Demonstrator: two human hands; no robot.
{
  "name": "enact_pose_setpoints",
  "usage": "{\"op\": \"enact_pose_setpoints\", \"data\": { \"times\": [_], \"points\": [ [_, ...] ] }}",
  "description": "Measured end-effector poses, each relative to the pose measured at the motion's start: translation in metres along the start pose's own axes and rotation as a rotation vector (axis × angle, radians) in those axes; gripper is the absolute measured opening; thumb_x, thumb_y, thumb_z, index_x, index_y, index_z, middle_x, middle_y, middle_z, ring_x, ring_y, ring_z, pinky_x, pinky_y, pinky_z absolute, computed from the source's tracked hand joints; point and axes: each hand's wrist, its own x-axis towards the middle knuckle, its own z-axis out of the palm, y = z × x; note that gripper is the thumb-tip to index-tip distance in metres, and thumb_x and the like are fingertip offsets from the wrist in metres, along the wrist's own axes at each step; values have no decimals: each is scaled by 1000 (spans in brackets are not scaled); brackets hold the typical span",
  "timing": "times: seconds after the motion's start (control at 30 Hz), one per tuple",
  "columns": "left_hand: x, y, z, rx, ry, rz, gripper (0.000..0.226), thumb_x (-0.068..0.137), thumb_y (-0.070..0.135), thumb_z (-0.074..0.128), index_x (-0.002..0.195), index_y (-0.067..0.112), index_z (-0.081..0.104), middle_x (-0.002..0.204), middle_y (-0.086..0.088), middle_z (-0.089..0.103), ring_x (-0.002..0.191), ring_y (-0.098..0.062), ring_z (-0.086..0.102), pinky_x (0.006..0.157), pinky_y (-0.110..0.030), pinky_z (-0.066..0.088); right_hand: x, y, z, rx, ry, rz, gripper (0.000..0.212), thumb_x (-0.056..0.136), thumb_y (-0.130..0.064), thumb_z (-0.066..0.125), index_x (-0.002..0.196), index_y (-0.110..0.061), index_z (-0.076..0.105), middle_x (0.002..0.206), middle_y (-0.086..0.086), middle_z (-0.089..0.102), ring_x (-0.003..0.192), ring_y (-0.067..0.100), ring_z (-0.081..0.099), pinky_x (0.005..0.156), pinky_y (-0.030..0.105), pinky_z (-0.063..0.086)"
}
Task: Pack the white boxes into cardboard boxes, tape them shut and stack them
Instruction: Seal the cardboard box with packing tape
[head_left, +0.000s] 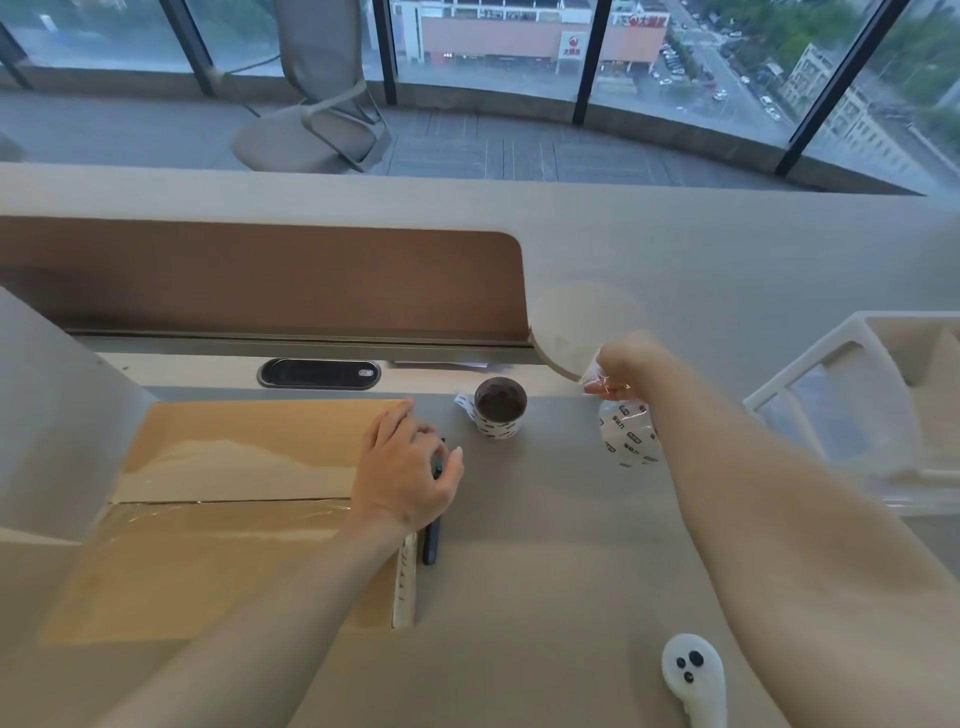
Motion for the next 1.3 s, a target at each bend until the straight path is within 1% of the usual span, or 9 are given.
{"op": "enact_pose_setpoints", "data": {
  "times": [0.17, 0.37, 0.5, 0.57, 0.67, 0.8, 0.9, 1.03, 1.3],
  "points": [
    [1, 0, 1, 5, 6, 5, 47, 87, 56, 37, 72, 27, 71, 111, 8, 68, 138, -16, 38, 115, -35, 21, -7, -5, 13, 12, 119, -32, 18, 89, 1, 41, 74, -5, 46, 73, 14, 56, 49, 20, 51, 43, 29, 39],
    [2, 0, -1, 3, -6, 10, 49, 86, 59, 35, 73, 28, 70, 110, 9, 68, 138, -16, 37, 115, -35, 21, -33, 9, 28, -344, 310, -220, 18, 97, -19, 52, 86, -8, 62, 87, 9, 62, 79, 26, 59, 64, 25, 44],
    [3, 0, -6, -34, -55, -7, 51, 85, 64, 32, 76, 30, 70, 115, 11, 66, 142, -14, 32, 116, -35, 17, -53, 18, 34, -38, 382, -267, 28, 96, -18, 50, 75, -9, 66, 82, 5, 75, 77, 20, 72, 66, 30, 55],
    [5, -1, -10, -43, -141, -3, 53, 84, 71, 32, 80, 34, 69, 119, 15, 64, 145, -12, 23, 118, -37, 14, -70, 19, 33, 103, 345, -318, 29, 97, -18, 49, 72, -12, 63, 79, 4, 76, 70, 12, 73, 59, 28, 53],
    [8, -1, -23, -233, -274, -42, 51, 80, 74, 37, 88, 37, 70, 129, 14, 62, 148, -12, 16, 117, -40, 12, -93, 16, 36, 264, 216, -415, 24, 99, -14, 53, 90, 3, 67, 81, 11, 75, 70, 16, 74, 73, 35, 61],
    [11, -11, -67, -774, -358, -180, 67, 66, 78, 47, 110, 31, 63, 131, 1, 61, 134, -18, 47, 110, -38, 38, -133, 1, 50, 353, 29, -563, 23, 99, -10, 57, 94, 11, 64, 81, 16, 75, 73, 23, 75, 77, 32, 61],
    [3, -23, -104, -901, -271, -197, 81, 66, 78, 56, 127, 24, 58, 125, 8, 63, 122, -12, 58, 104, -37, 47, -169, -17, 69, 368, -103, -707, 17, 99, -8, 58, 87, 0, 67, 82, 15, 75, 78, 28, 75, 78, 36, 61],
    [-14, -39, -159, -1035, -138, -128, 65, 72, 65, 68, 125, 30, 59, 122, 9, 68, 116, -6, 62, 99, -30, 50, -212, -40, 108, 358, -283, -842, 15, 98, -6, 58, 95, 5, 68, 88, 20, 74, 85, 32, 74, 79, 35, 60],
    [-55, -80, -265, -978, 237, -27, 8, 93, 20, 69, 90, 21, 77, 81, 0, 76, 78, -19, 73, 74, -27, 59, -273, -68, 196, 328, -536, -935, 25, 98, -21, 58, 100, 2, 68, 94, 22, 74, 92, 35, 73, 87, 46, 58]
  ]
}}
